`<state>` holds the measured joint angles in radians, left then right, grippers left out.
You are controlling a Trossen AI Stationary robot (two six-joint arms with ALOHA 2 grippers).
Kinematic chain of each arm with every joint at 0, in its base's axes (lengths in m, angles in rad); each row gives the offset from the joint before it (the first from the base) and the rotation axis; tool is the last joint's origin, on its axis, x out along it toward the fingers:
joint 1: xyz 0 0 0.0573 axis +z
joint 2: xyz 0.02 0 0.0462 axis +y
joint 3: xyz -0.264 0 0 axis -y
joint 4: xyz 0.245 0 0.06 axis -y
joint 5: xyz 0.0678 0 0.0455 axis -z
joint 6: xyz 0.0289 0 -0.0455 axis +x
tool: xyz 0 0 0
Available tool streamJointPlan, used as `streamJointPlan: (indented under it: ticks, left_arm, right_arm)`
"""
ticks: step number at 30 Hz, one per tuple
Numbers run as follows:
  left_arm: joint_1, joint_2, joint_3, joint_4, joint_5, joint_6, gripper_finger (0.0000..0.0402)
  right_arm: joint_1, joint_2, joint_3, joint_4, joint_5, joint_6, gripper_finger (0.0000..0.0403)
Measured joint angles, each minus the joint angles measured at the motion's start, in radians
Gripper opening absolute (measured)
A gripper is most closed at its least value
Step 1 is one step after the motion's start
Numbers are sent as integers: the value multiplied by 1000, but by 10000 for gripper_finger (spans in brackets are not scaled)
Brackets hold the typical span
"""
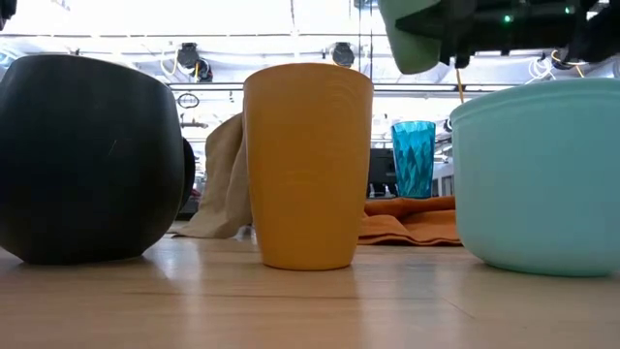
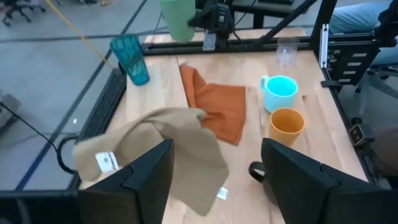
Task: Stack small to large cups/mugs on shelf
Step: Put the green cup on the shelf
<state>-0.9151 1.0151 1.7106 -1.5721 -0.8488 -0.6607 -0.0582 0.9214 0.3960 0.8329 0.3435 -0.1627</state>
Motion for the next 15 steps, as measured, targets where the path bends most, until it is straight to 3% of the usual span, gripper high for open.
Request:
streamJointPlan:
  ticks: [7,15]
  left_arm:
    - [0,2,-18,1,14,-25,241]
    - [0,5,-18,1,1,-41,241]
  right_arm:
    - [-22,3,-124,175,56,-6,317]
    - [-26,-80,-128,72,-4,46,317]
